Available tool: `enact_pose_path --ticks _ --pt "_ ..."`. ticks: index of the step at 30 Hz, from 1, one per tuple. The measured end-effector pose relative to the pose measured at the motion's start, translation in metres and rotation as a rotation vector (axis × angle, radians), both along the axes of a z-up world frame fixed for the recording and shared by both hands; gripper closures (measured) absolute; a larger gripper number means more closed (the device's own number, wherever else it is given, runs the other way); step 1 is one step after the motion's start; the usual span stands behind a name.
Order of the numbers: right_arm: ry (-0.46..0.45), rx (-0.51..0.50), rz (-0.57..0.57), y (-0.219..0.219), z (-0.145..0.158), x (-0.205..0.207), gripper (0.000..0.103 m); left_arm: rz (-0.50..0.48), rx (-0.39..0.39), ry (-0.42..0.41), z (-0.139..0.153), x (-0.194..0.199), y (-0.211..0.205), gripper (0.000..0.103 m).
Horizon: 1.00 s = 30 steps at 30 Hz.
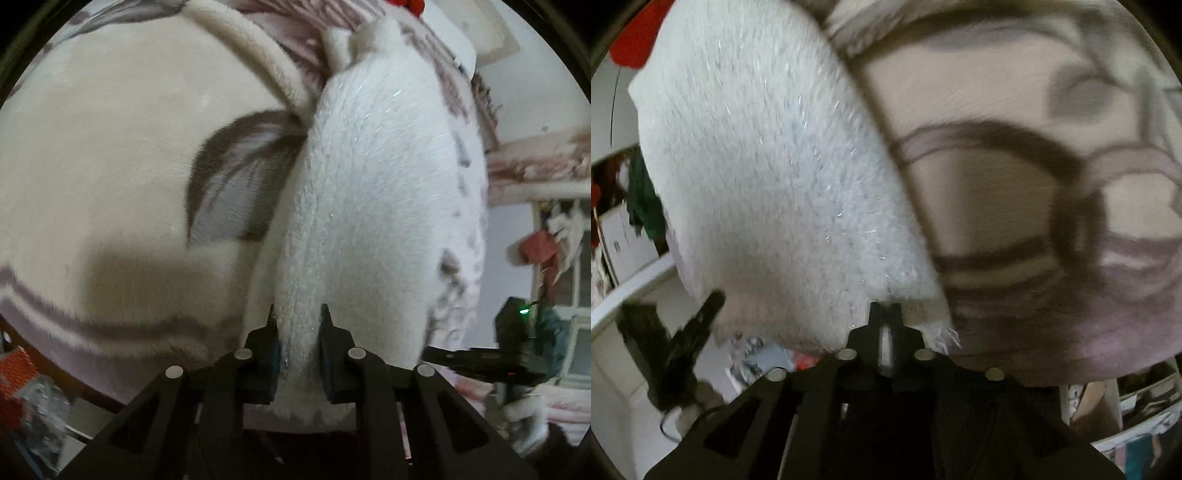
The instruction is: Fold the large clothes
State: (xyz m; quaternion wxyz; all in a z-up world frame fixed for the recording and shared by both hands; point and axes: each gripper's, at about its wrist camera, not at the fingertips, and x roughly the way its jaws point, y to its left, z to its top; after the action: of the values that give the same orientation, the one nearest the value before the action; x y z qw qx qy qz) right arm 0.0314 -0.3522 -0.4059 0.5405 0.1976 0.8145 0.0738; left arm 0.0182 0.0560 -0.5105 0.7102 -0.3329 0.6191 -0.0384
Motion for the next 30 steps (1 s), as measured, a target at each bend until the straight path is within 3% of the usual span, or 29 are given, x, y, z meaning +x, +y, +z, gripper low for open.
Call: enact_pose_path --ticks 3,11,14,16,18,19,20,22,23,26,28,30 --pt "-0.011 0.0 -0.018 -0.015 0.009 -0.005 0.103 0.03 -0.05 0.005 0.0 -0.007 -0.003 0.088" --pt "-0.021 -0.041 0.046 -0.022 0.0 -0.017 0.103 -0.034 0.019 0.075 -0.042 -0.008 -0.01 0.088" --pt "0.047 -0.013 0.032 -0.023 -0.001 -0.017 0.103 -0.029 0.018 0.107 -0.036 -0.006 -0.006 0.084" --pt "0.057 0.004 0.025 -0.022 0.011 -0.009 0.103 -0.016 0.017 0.117 -0.016 -0.002 -0.002 0.078" --pt "0.022 -0.003 0.054 -0.022 0.029 0.001 0.102 -0.02 0.087 0.117 0.01 0.002 0.002 0.074" --pt "-0.004 -0.006 0.07 -0.018 0.039 0.011 0.102 -0.032 0.134 0.098 0.024 0.005 0.003 0.068" --pt "-0.038 -0.008 0.095 -0.014 0.054 0.021 0.101 -0.045 0.187 0.079 0.035 0.01 0.003 0.05" --pt "-0.096 0.012 0.138 0.0 0.076 0.046 0.101 -0.063 0.289 0.036 0.043 0.016 0.006 0.027" --pt "-0.113 0.022 0.169 0.01 0.083 0.057 0.101 -0.072 0.356 0.023 0.041 0.02 0.006 0.026" --pt "-0.216 0.034 0.312 0.069 0.107 0.108 0.101 -0.076 0.584 0.091 -0.002 0.023 0.019 0.026" --pt "-0.301 0.014 0.433 0.114 0.111 0.147 0.101 -0.047 0.644 0.149 -0.033 0.017 0.036 0.026" --pt "-0.322 0.016 0.535 0.158 0.097 0.175 0.101 -0.021 0.627 0.212 -0.072 0.016 0.046 0.026"
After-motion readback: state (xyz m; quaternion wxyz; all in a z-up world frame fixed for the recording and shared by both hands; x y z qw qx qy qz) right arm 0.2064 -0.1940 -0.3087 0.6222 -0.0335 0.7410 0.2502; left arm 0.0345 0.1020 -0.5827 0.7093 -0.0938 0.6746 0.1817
